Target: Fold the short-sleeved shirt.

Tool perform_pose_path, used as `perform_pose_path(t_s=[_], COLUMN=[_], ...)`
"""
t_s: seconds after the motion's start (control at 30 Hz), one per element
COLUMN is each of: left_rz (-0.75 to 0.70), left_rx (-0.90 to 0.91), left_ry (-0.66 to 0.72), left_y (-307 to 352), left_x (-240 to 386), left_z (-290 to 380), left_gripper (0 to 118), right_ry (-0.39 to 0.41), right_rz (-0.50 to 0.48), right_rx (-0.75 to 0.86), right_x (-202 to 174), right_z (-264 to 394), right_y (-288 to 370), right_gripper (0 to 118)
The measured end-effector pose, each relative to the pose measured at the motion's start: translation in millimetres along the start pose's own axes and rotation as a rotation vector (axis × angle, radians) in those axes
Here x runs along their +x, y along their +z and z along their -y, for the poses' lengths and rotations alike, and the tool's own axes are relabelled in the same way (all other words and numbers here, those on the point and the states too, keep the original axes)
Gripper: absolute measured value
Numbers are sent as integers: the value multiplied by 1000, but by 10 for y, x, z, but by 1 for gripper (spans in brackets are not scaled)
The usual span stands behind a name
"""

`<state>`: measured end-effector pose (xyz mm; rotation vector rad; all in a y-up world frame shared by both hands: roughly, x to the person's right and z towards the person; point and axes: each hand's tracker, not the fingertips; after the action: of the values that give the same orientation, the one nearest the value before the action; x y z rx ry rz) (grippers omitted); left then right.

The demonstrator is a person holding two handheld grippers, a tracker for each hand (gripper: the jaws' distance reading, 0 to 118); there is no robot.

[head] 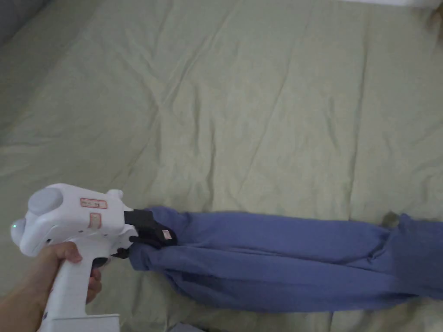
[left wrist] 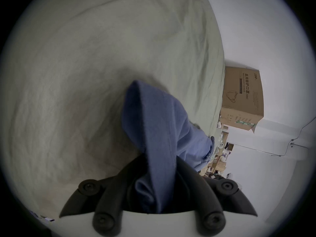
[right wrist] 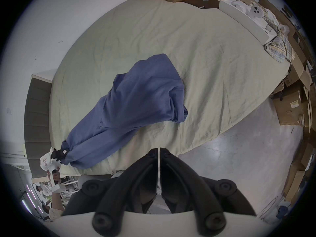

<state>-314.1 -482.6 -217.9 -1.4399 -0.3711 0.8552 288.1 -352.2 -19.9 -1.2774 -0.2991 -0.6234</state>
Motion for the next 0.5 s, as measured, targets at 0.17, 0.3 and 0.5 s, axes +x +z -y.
perform_pose_path(t_s=[0.17,0.3,0.5], left_rz=[-56,-54,-241], left_rx=[39,10,-138], left_ry=[-128,-281,-487], left_y=[141,-91,-1191], left_x=[699,1432,2163], left_z=[175,401,746], left_gripper=[9,9,9], right_ry=[-62,-95,-129], right_rz=[-73,-114,-137], right_rx=[76,95,105], right_x=[203,410,793], right_z=[54,157,336], right_y=[121,161,220], right_gripper=[2,2,2])
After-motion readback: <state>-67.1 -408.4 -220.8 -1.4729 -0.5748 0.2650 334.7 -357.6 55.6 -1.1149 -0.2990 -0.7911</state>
